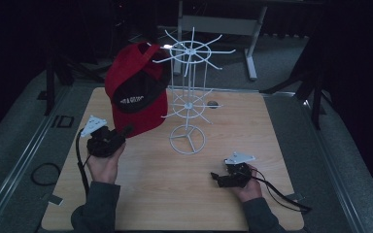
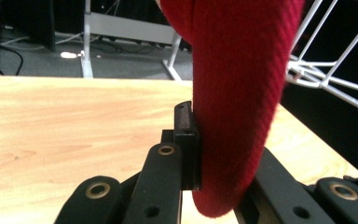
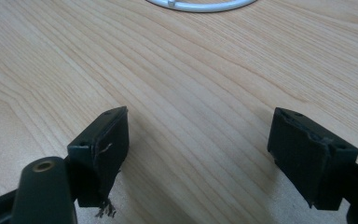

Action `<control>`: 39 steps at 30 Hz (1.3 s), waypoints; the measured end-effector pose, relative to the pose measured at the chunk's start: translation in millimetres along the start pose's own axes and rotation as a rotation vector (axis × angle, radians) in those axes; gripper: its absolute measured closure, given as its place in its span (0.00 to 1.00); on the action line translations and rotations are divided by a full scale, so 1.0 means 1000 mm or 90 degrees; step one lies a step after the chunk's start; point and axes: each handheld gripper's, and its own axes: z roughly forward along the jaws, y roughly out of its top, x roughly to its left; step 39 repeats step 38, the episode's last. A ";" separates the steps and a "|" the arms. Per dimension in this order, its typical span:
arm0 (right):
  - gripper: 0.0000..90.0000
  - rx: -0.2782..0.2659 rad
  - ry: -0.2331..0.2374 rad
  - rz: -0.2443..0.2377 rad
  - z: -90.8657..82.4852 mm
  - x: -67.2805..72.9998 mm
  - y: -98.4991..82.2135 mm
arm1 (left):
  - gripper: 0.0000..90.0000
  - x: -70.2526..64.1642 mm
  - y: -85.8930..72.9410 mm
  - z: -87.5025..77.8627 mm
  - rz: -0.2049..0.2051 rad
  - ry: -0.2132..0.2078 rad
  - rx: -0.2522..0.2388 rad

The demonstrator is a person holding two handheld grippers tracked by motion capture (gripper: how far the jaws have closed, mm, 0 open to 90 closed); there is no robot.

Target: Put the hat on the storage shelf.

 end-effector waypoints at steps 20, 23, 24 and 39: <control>0.22 0.000 0.000 0.001 0.000 0.000 0.000 | 0.42 0.006 -0.007 0.000 -0.007 0.026 0.016; 0.23 0.000 0.000 0.001 0.000 0.000 0.000 | 0.31 0.008 -0.007 0.000 -0.016 0.050 0.020; 0.23 0.000 0.000 0.001 0.000 0.000 0.000 | 0.30 0.009 -0.008 0.000 -0.018 0.056 0.021; 0.23 0.000 0.000 0.001 0.000 0.000 0.000 | 0.33 0.020 -0.034 -0.008 -0.018 0.070 0.005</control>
